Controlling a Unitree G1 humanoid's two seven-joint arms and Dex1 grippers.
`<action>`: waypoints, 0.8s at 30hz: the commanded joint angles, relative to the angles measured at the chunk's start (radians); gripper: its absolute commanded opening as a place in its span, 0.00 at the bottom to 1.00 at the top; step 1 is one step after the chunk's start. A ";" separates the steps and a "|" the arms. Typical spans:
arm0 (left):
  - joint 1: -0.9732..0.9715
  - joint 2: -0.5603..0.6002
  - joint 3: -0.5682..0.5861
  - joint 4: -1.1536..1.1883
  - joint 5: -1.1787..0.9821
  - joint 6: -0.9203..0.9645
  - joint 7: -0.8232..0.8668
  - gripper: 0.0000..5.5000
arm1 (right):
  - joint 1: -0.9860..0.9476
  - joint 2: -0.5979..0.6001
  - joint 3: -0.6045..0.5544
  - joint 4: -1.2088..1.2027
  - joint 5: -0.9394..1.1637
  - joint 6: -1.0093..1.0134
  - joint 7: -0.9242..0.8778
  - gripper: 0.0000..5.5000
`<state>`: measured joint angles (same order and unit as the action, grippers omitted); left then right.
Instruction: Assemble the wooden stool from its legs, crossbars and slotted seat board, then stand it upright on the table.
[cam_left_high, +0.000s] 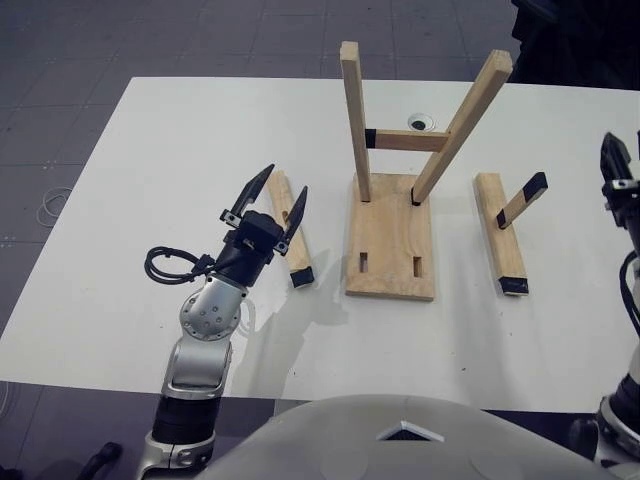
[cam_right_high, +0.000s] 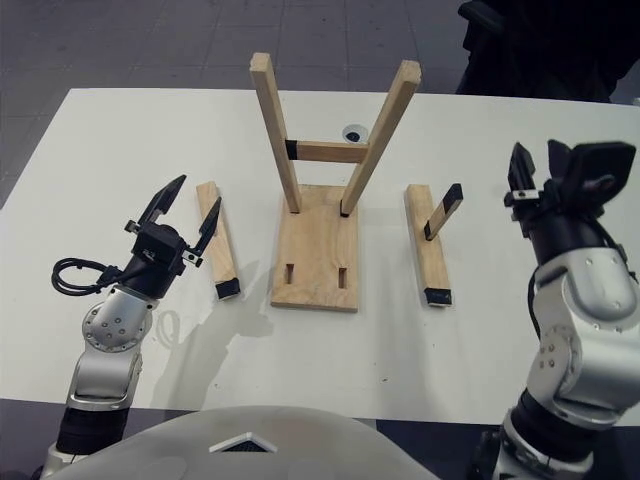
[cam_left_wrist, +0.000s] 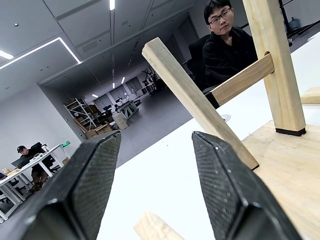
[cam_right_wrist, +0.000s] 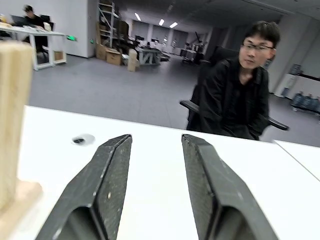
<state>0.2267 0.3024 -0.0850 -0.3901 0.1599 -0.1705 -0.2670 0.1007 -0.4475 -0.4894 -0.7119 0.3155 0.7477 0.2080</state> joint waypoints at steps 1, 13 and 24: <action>-0.002 0.011 -0.009 0.005 0.001 -0.002 -0.013 0.47 | 0.190 0.067 -0.010 -0.063 0.012 -0.064 0.042 0.33; -0.013 0.010 -0.035 0.024 0.006 -0.018 -0.015 0.47 | 0.361 0.083 0.117 0.083 0.012 -0.178 0.172 0.68; -0.018 0.003 -0.043 0.027 0.007 -0.012 -0.011 0.47 | 0.210 0.082 0.216 0.190 -0.027 -0.017 0.069 0.71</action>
<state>0.2209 0.3028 -0.1226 -0.3726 0.1619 -0.1866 -0.2742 0.3241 -0.3600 -0.2931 -0.5365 0.2978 0.6914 0.2926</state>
